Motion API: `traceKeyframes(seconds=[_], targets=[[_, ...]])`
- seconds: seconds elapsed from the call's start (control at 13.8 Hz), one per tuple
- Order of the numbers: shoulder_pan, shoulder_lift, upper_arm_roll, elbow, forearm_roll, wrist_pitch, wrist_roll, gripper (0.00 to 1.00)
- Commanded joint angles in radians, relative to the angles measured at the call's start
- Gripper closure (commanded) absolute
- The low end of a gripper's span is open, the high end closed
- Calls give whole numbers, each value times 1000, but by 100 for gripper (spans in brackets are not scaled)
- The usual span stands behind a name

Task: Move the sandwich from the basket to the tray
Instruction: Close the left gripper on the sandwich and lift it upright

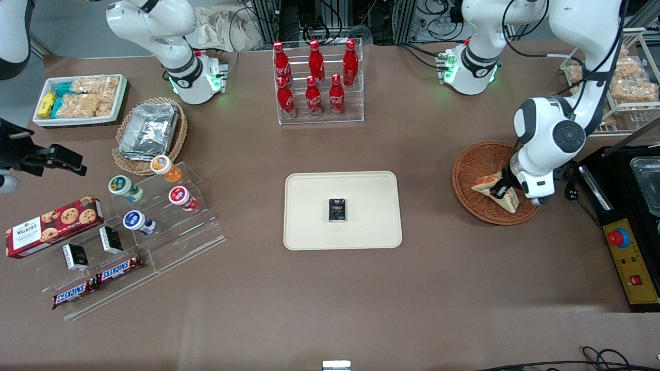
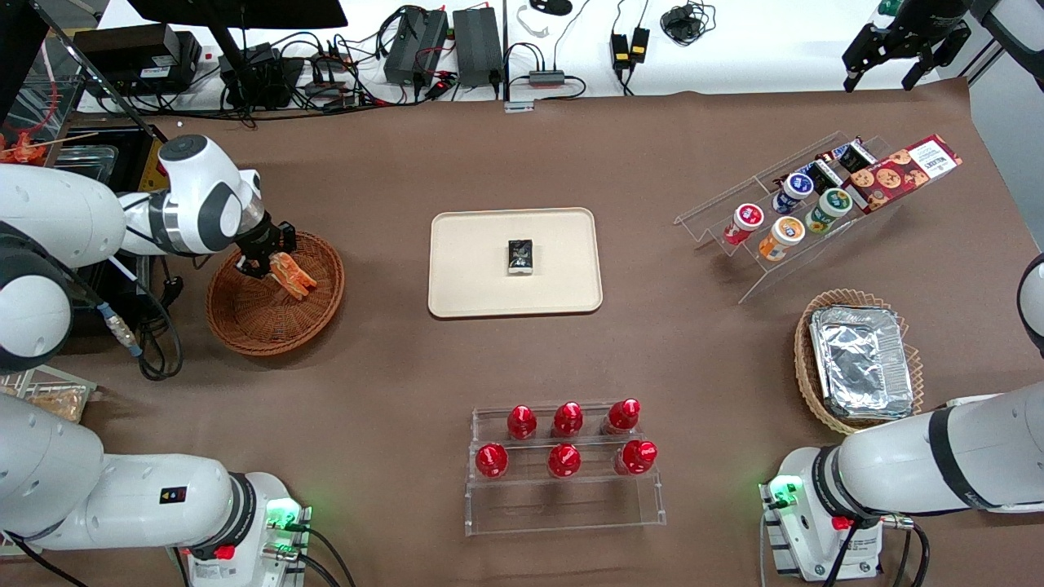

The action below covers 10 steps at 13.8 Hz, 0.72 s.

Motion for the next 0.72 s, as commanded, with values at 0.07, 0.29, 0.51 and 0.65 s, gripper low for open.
traceKeyframes(seconds=[0.07,0.29,0.51,0.65], targets=[[0,-94,-3,98,15,-216,81,100],[-9,-99,-8,318,15,-492,147,100],[-11,-93,-45,500,9,-669,219,100],[-11,-101,-106,563,-3,-714,230,100]])
